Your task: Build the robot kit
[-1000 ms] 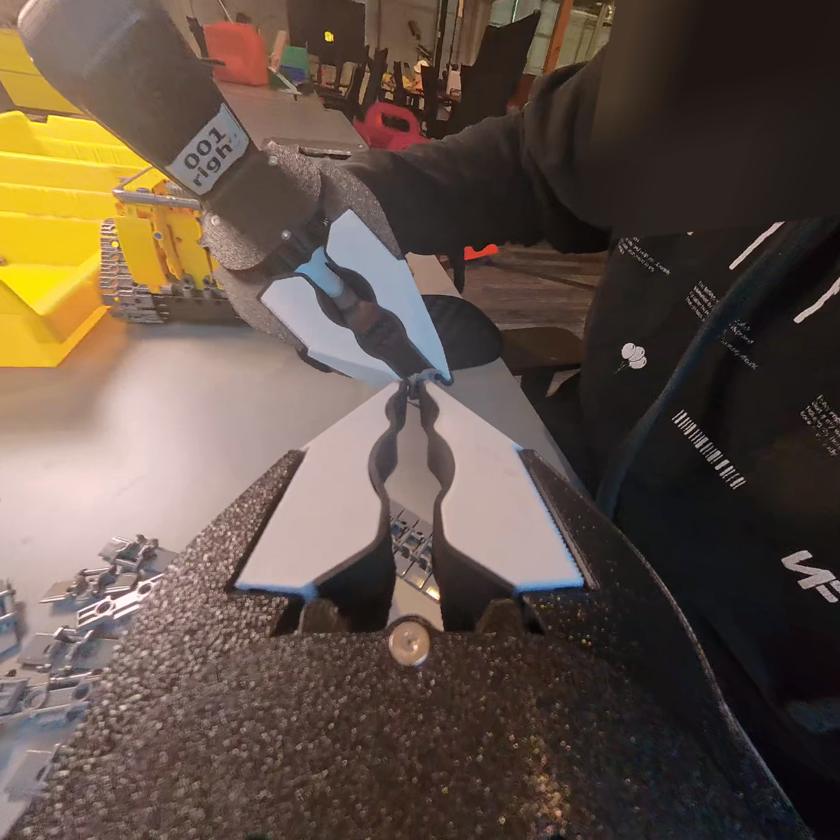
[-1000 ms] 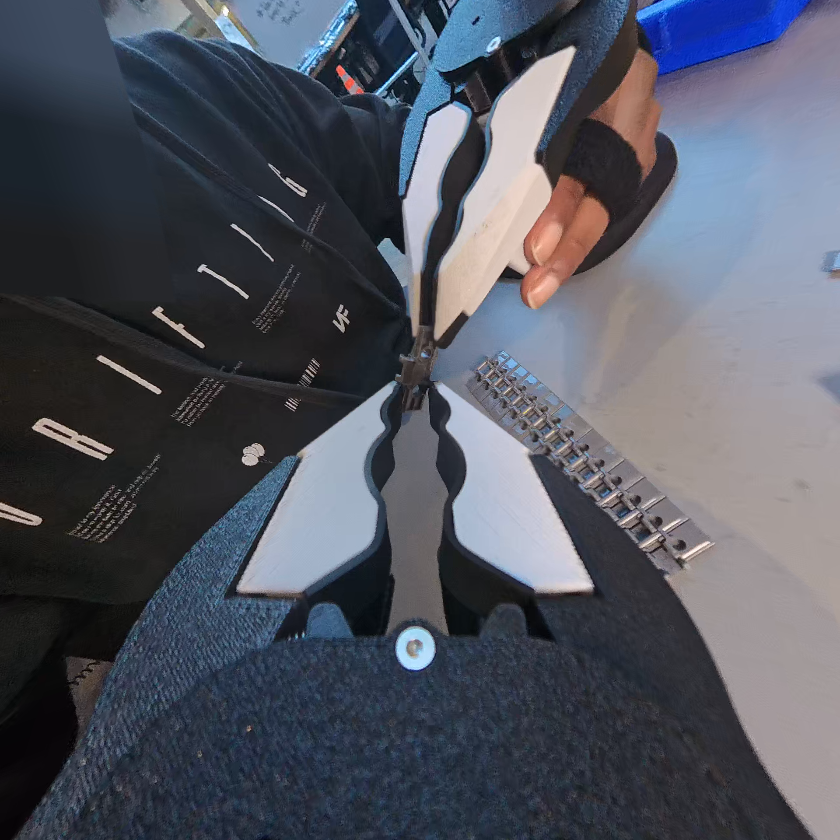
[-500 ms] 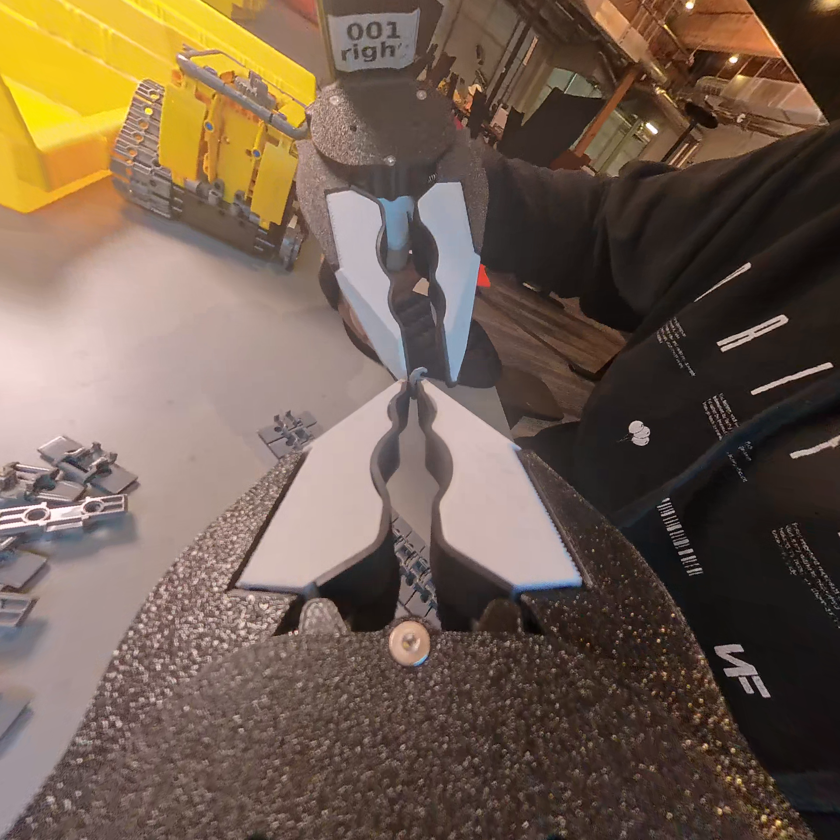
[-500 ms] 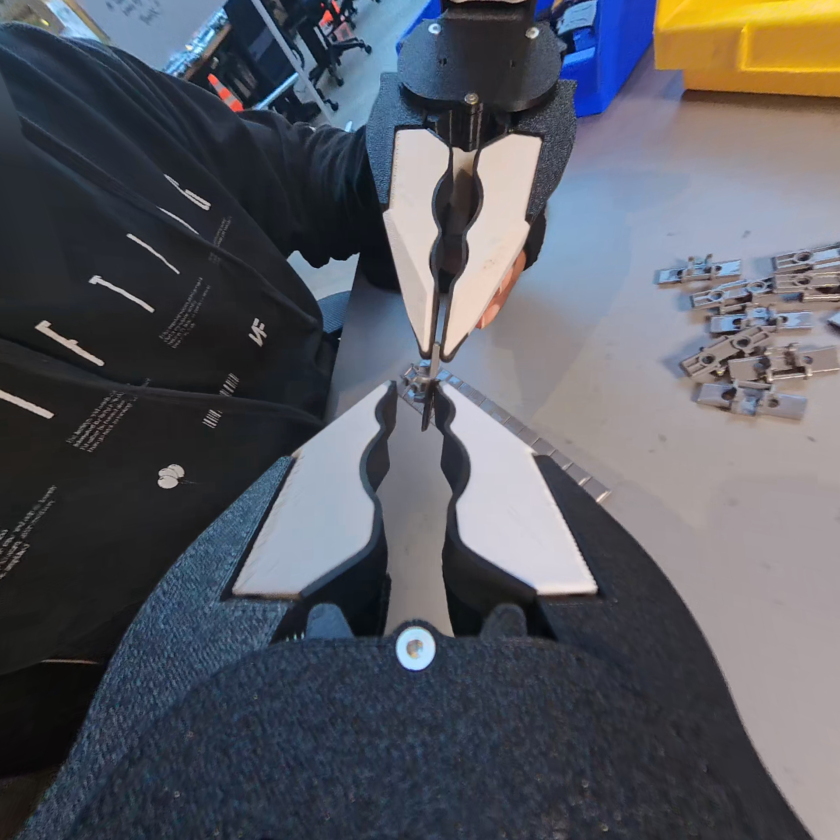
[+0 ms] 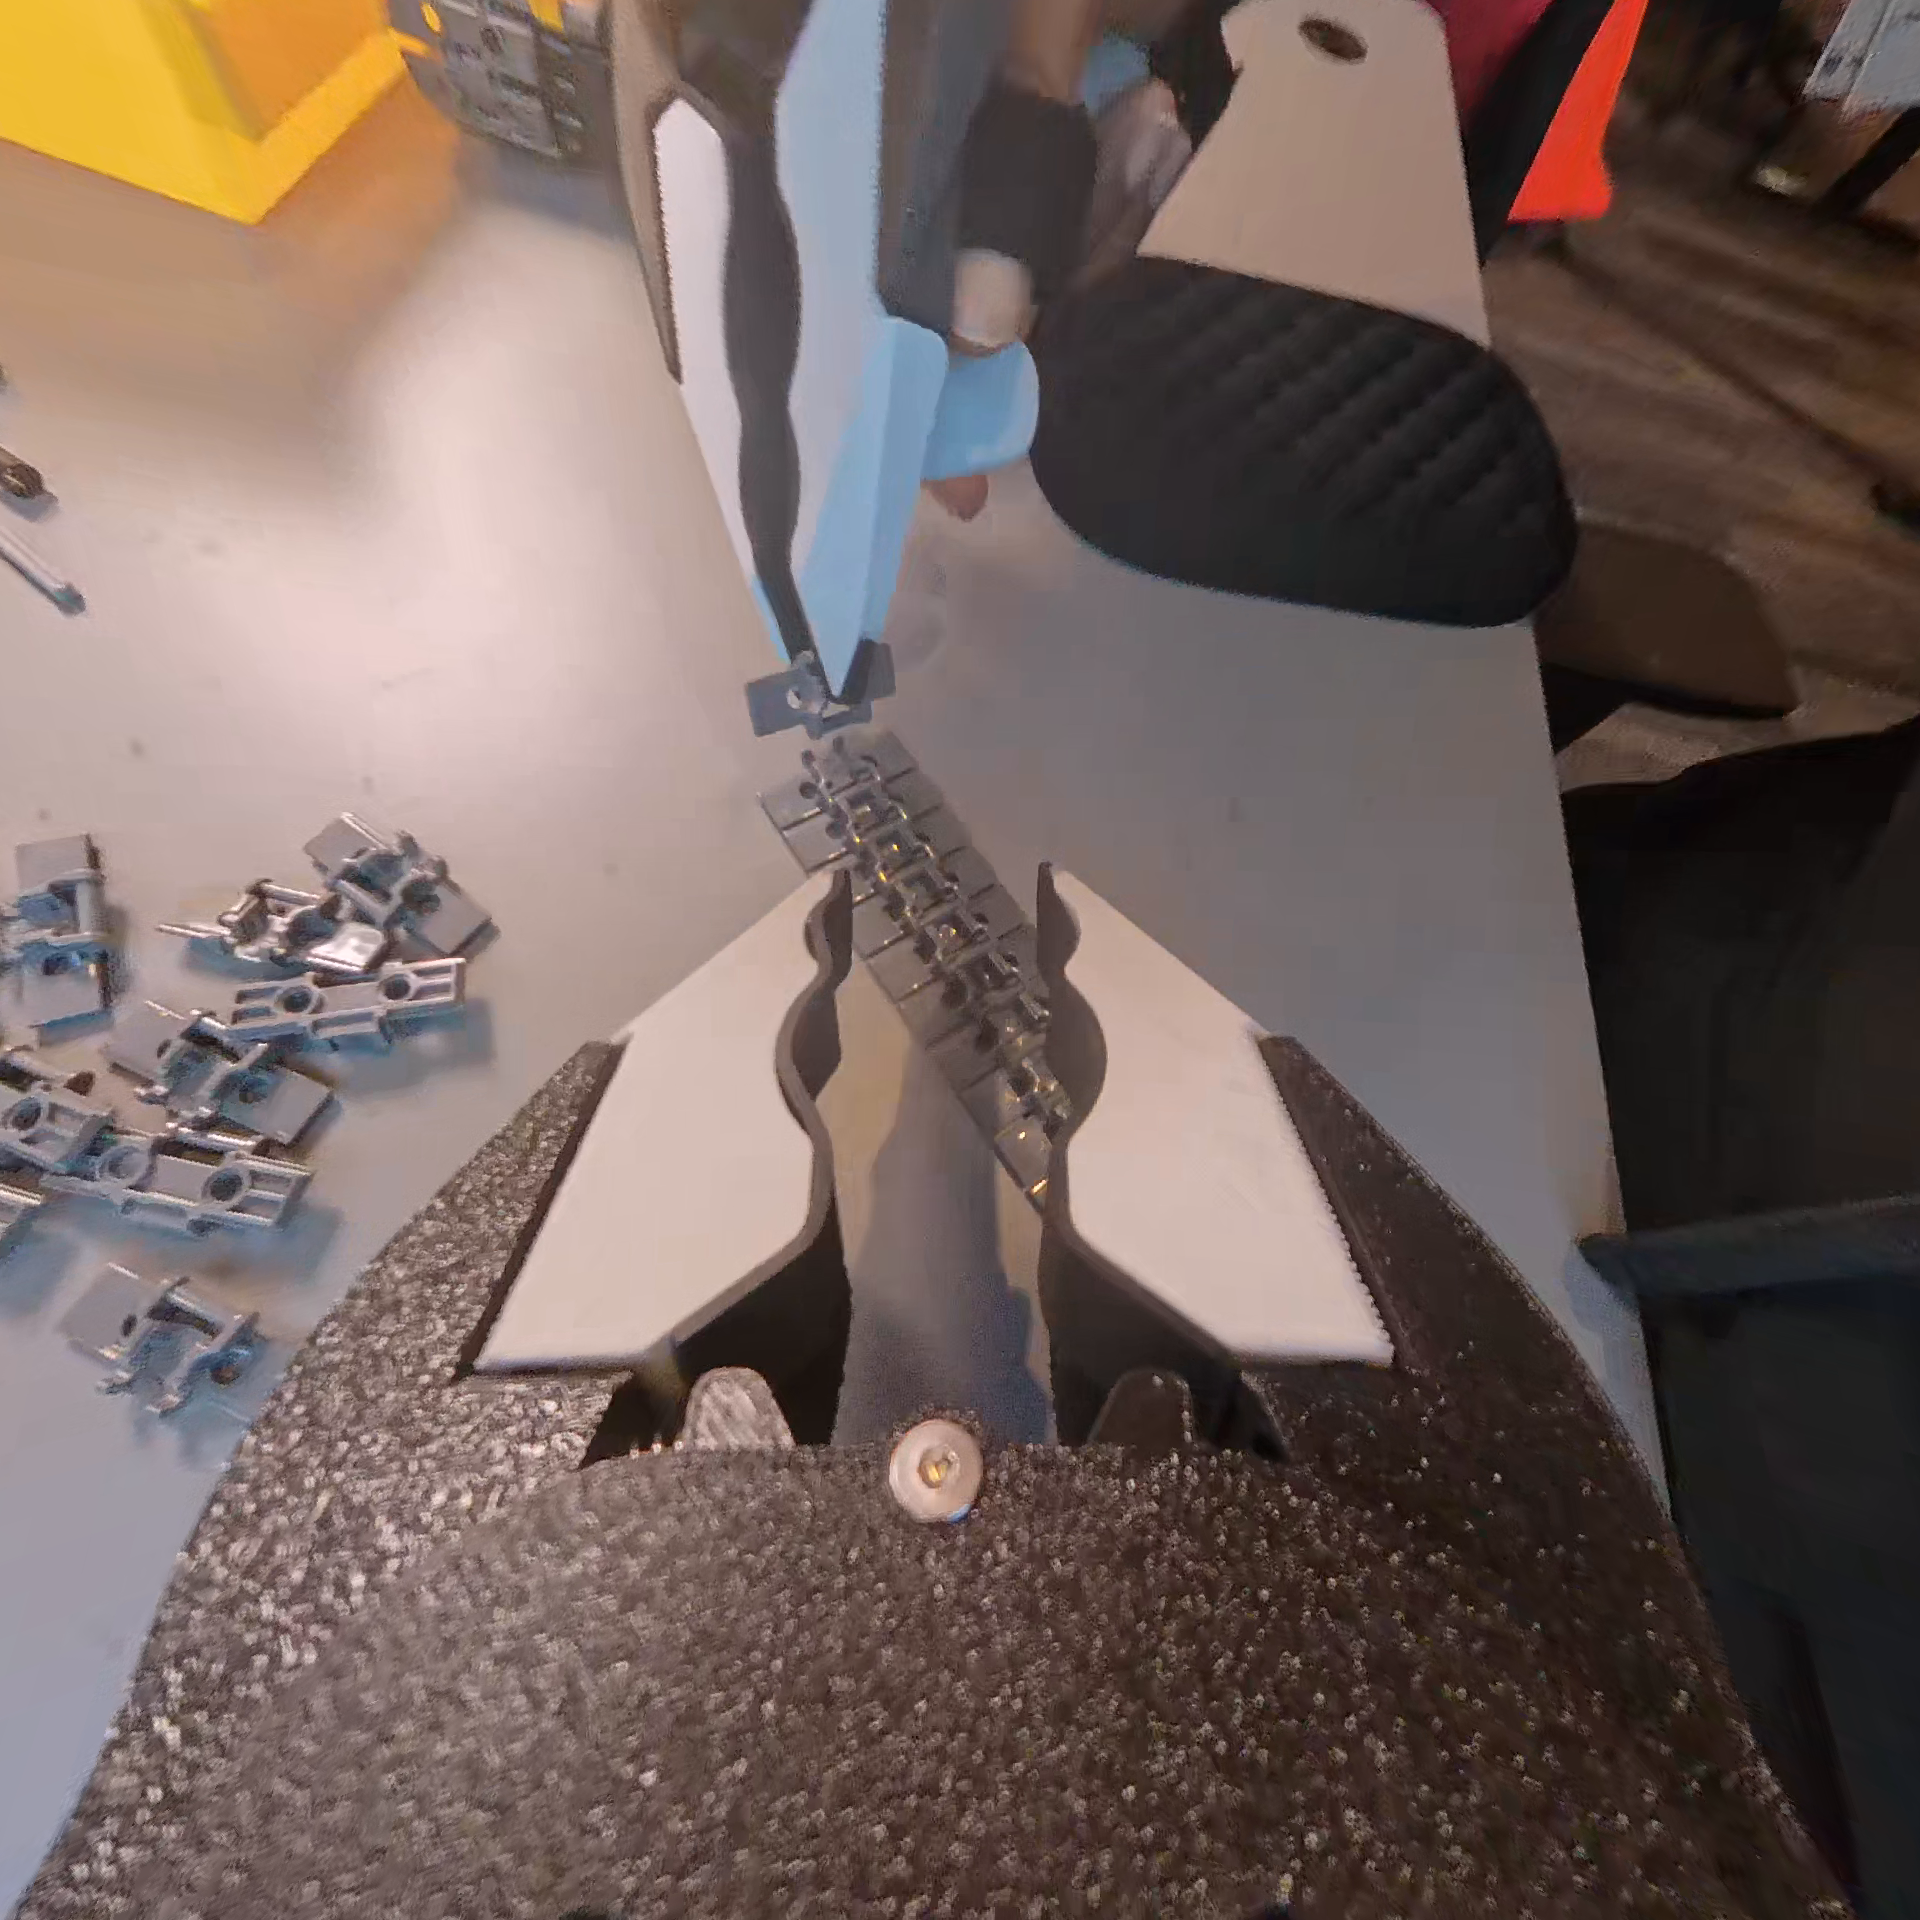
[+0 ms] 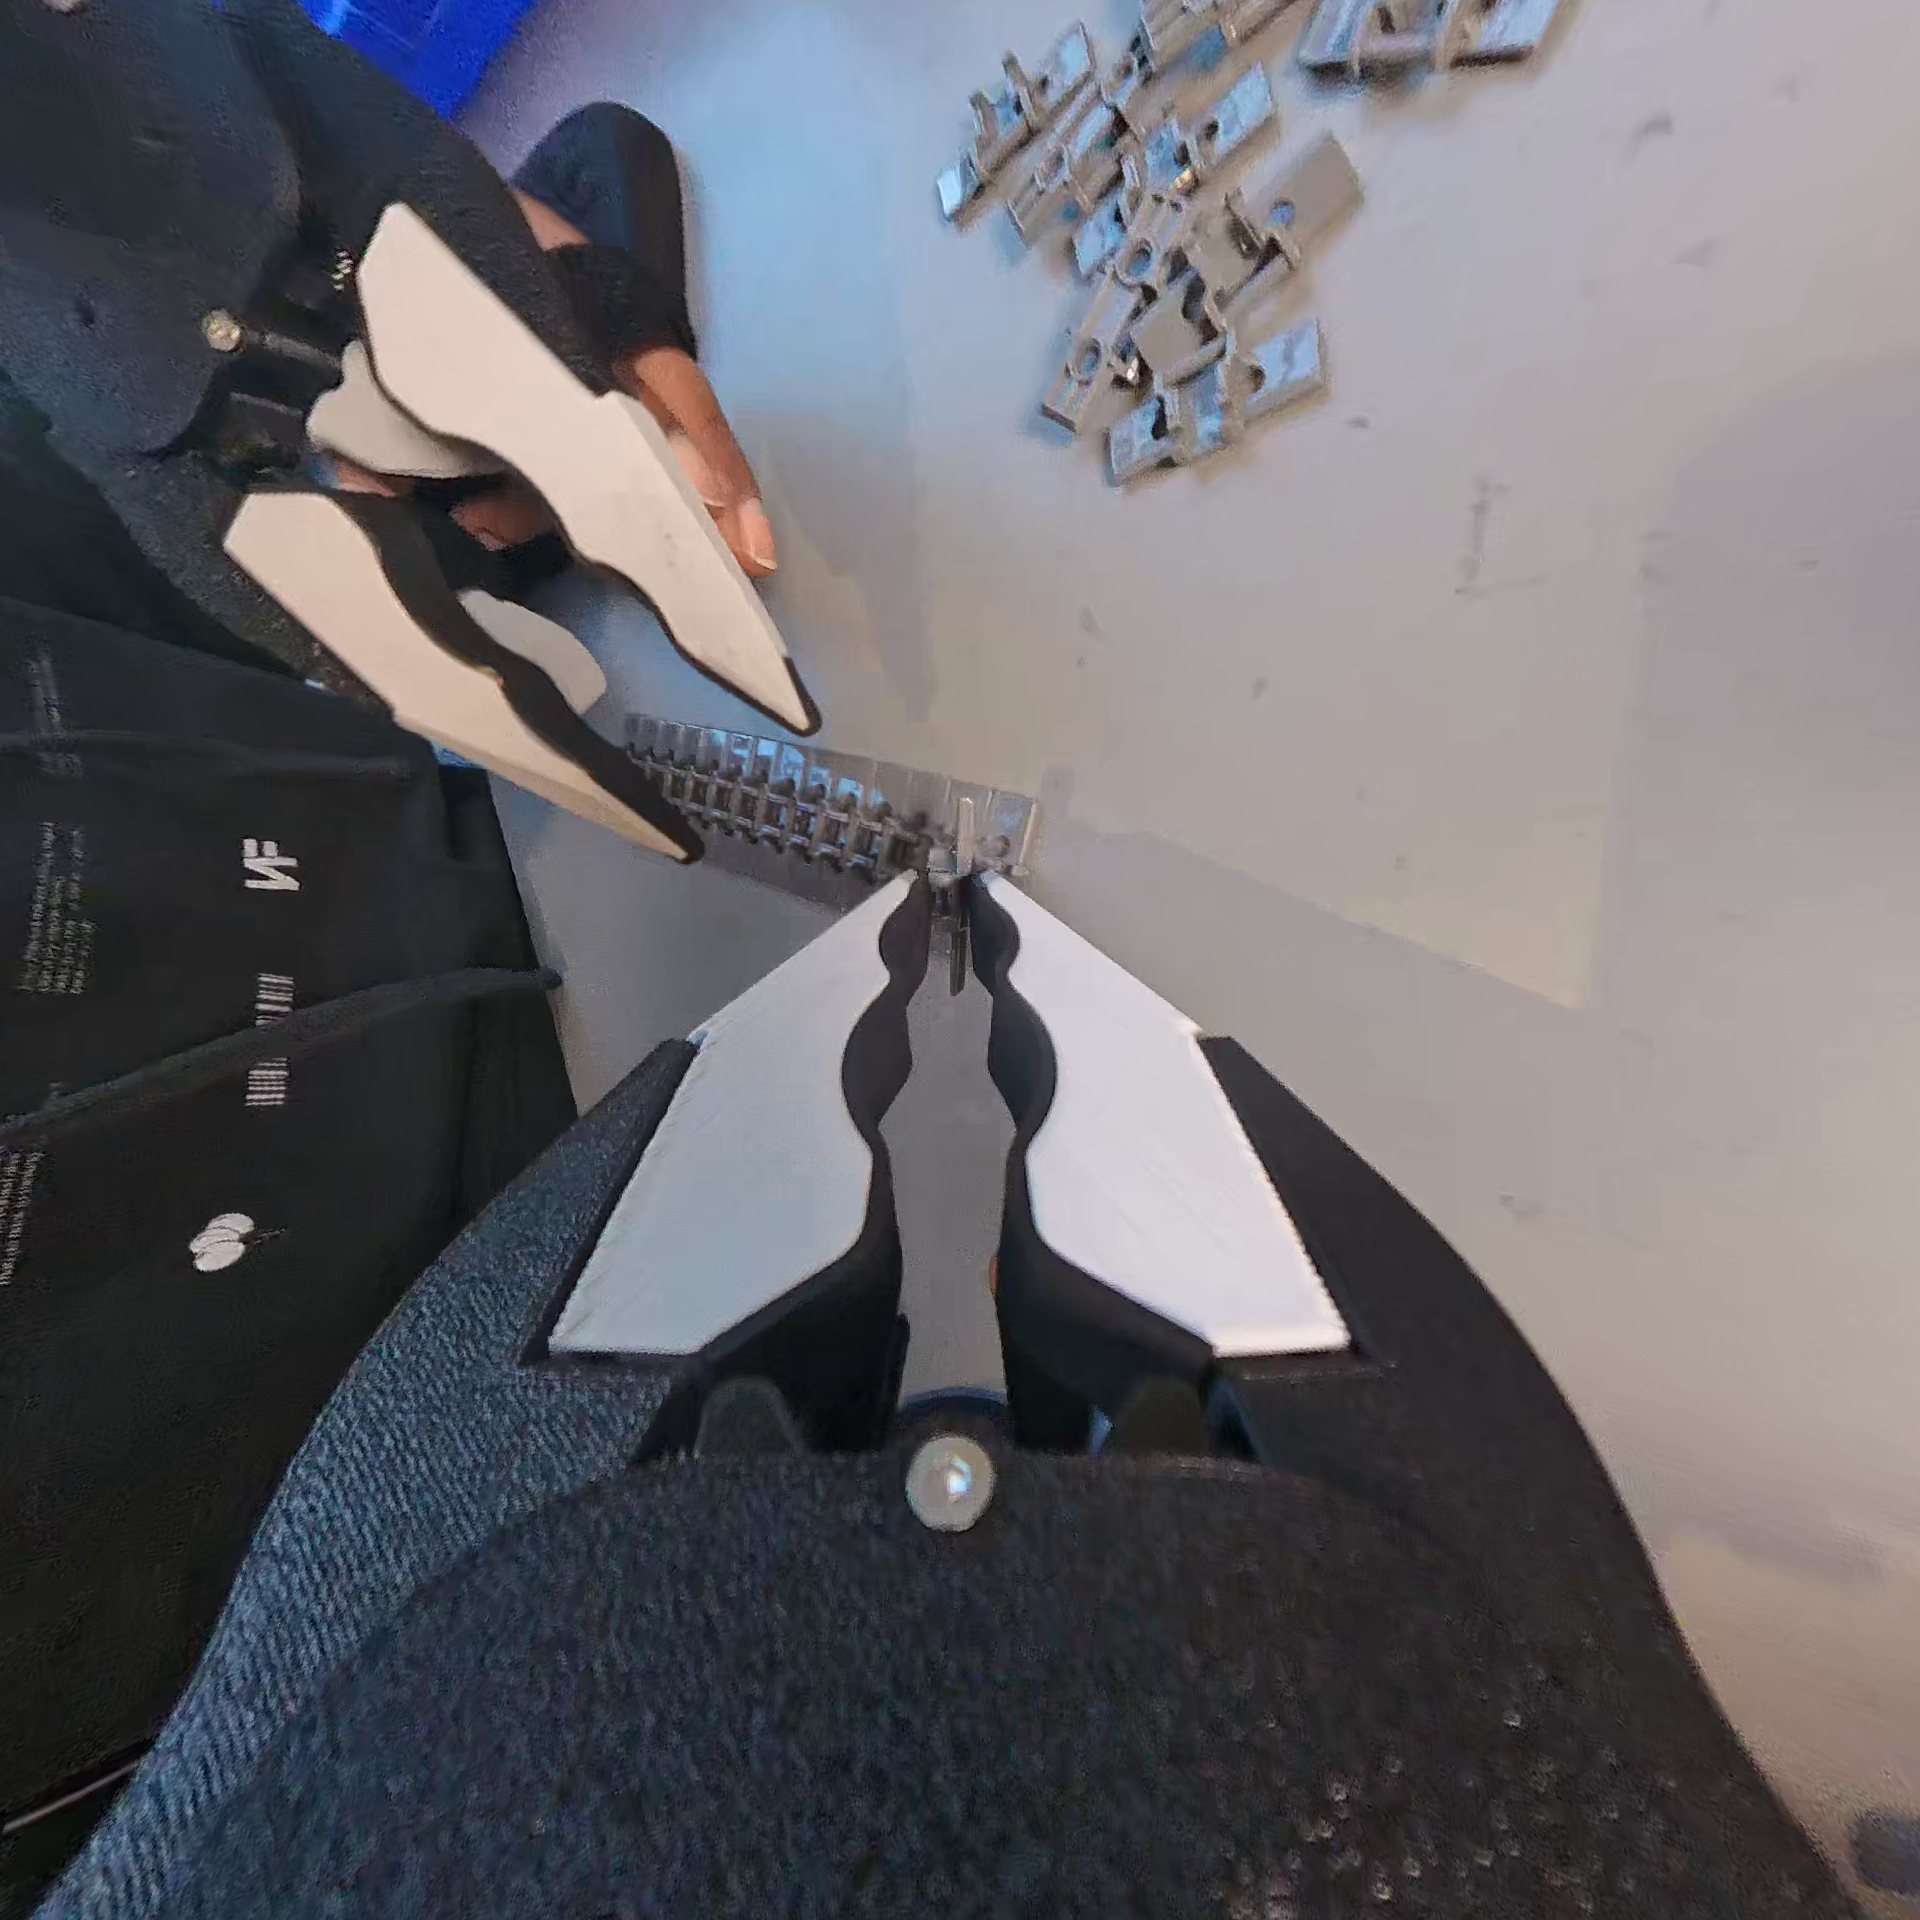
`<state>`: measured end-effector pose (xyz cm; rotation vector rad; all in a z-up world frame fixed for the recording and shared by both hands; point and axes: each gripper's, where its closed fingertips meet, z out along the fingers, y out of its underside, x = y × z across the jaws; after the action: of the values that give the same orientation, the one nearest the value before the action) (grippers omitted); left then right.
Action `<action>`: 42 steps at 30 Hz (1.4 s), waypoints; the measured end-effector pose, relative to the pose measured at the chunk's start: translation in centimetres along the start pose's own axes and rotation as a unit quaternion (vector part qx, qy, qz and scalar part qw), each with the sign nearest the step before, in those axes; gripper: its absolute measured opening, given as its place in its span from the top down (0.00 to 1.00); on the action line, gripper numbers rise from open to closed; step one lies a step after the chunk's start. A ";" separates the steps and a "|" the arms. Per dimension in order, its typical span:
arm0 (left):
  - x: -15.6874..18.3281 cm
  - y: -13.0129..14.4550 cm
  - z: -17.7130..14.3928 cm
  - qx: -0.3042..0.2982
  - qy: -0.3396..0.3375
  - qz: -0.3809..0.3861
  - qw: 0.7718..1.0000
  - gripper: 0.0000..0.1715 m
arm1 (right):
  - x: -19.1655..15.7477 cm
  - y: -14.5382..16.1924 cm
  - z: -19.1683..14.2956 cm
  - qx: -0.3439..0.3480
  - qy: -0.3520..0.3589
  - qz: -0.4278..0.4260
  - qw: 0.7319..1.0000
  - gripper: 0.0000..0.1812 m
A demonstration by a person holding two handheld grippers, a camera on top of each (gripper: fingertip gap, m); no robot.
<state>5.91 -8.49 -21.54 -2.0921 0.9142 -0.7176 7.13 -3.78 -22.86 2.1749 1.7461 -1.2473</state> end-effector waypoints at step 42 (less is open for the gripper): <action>0.3 2.8 1.9 -0.088 -0.054 0.076 0.992 0.86 | 1.8 0.5 1.1 -0.175 0.164 -0.034 0.970 0.96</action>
<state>6.39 -9.31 -24.80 -2.1621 1.0959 -0.4537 7.03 -3.18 -24.91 2.2105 1.9897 -0.5469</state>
